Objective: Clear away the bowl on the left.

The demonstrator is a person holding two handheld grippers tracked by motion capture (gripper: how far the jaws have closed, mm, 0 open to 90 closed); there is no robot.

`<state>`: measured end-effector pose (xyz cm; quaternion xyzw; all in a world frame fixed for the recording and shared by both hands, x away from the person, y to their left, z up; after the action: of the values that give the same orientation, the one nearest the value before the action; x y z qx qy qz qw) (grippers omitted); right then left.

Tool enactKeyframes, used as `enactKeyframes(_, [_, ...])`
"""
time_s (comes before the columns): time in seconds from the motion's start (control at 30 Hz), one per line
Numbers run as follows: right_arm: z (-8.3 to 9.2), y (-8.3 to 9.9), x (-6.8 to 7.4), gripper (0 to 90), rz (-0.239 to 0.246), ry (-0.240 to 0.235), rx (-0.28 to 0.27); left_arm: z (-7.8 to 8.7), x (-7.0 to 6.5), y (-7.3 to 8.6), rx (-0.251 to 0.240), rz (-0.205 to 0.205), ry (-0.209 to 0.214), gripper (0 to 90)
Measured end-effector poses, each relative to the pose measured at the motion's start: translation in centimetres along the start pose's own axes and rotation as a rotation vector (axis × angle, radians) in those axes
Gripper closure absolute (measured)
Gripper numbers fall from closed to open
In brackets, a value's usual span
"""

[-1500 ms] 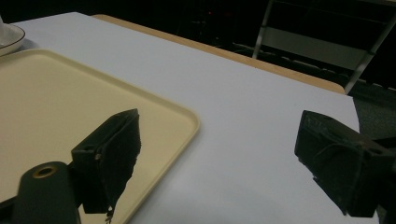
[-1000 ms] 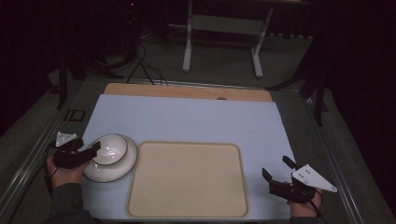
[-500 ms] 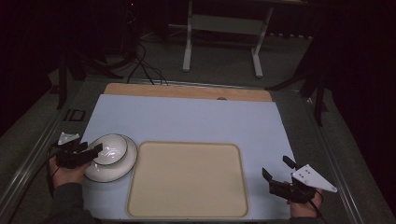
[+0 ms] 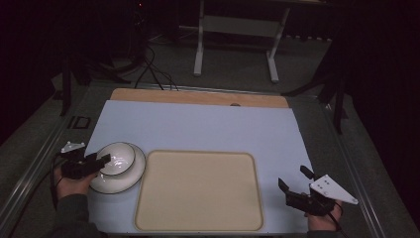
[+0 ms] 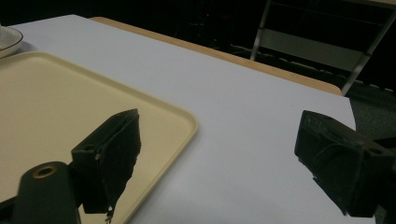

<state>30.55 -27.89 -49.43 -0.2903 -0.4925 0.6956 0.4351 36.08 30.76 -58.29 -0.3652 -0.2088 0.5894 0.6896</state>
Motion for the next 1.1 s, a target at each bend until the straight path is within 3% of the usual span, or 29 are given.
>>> enactKeyframes(0.23, [0.0,0.0,0.0,14.0,0.000,0.000,-0.001,-0.2,-0.2,0.2,0.009,0.018,0.031,41.9])
enactKeyframes(0.57, [0.0,-0.1,0.0,14.1,0.001,0.001,-0.005,-0.2,-0.7,0.2,0.012,0.039,0.090,52.0])
enactKeyframes(0.8, [0.1,-0.1,0.0,14.0,0.001,0.002,-0.005,-0.3,-1.1,0.3,0.023,0.077,0.140,57.4])
enactKeyframes(1.1, [0.2,-0.2,0.0,14.1,0.005,0.002,-0.011,-0.2,-1.2,0.3,0.028,0.107,0.163,66.9])
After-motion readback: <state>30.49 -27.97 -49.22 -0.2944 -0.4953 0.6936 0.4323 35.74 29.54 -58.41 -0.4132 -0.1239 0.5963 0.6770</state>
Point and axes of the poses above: each handheld gripper's, and its own axes: z roughly backward along the jaws, y roughly out of its underside, x roughly to its left, the point moved 10 cm from there along -z, roughly forward along the jaws, and after that the axes turned 8 degrees about -z, right-handed, at the moved point
